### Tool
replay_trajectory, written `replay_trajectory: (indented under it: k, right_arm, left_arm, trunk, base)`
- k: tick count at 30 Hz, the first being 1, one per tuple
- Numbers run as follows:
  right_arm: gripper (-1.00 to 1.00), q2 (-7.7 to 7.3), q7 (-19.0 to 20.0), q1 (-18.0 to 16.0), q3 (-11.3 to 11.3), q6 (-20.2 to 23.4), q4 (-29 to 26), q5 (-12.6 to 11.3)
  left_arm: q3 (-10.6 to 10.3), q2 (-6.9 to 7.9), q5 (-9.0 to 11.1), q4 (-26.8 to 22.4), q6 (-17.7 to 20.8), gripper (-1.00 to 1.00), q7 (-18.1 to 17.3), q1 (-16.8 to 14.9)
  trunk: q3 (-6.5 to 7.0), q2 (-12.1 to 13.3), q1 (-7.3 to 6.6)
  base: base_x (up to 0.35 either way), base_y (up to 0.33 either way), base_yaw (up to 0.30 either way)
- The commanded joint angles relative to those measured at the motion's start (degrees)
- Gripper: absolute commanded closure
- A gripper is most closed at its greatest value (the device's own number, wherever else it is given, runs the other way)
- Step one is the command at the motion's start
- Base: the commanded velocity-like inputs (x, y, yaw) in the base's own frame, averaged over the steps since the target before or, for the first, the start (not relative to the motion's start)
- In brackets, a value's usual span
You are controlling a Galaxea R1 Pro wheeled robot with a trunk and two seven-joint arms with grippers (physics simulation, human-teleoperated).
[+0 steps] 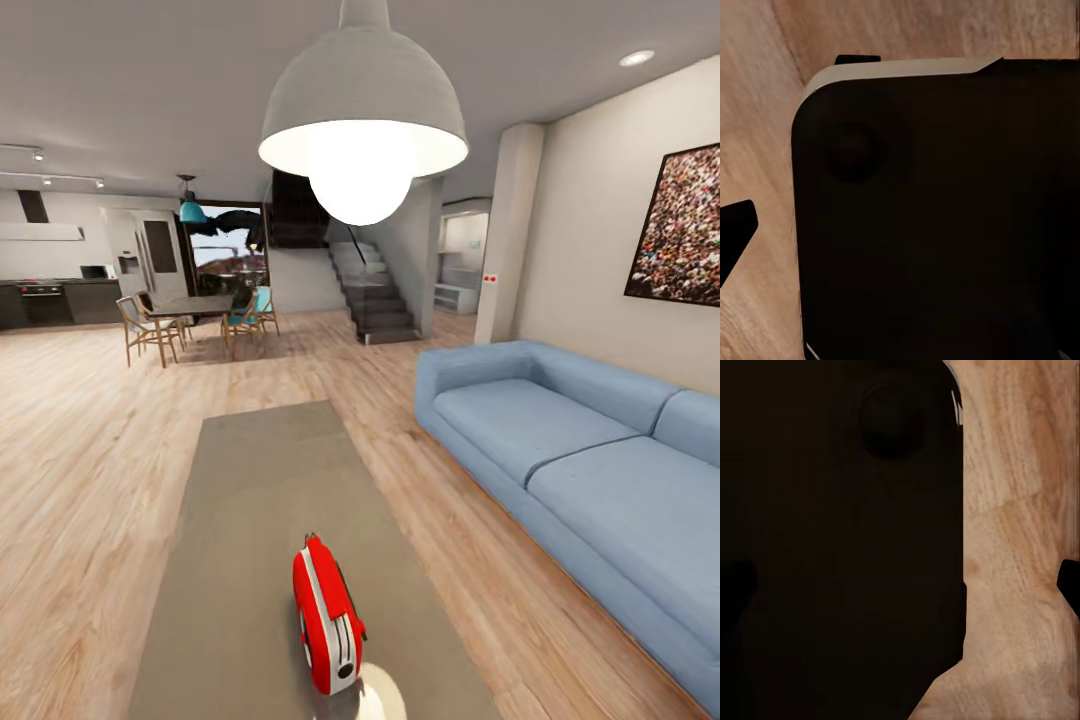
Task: Turn on the radio receiver that's on the table in the living room.
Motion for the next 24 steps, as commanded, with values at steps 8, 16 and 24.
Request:
replay_trajectory:
  k: [8, 16, 24]
  right_arm:
    - [-1.00, 0.02, 0.00, 0.00, 0.00, -0.11, 0.00, 0.02]
    - [-1.00, 0.05, 0.00, 0.00, 0.00, -0.17, 0.00, 0.08]
    - [-1.00, 0.03, 0.00, 0.00, 0.00, -0.18, 0.00, 0.09]
  left_arm:
    - [-0.02, 0.02, 0.00, 0.00, 0.00, -1.00, 0.04, 0.02]
    - [0.00, 0.03, 0.00, 0.00, 0.00, -1.00, 0.02, 0.03]
    - [0.00, 0.03, 0.00, 0.00, 0.00, -1.00, 0.06, 0.02]
  trunk:
    - [0.00, 0.00, 0.00]
    - [0.00, 0.00, 0.00]
    - [0.00, 0.00, 0.00]
  base:
    - [0.119, -0.102, 0.035]
    - [0.009, -0.007, 0.247]
    - [0.001, -0.001, 0.280]
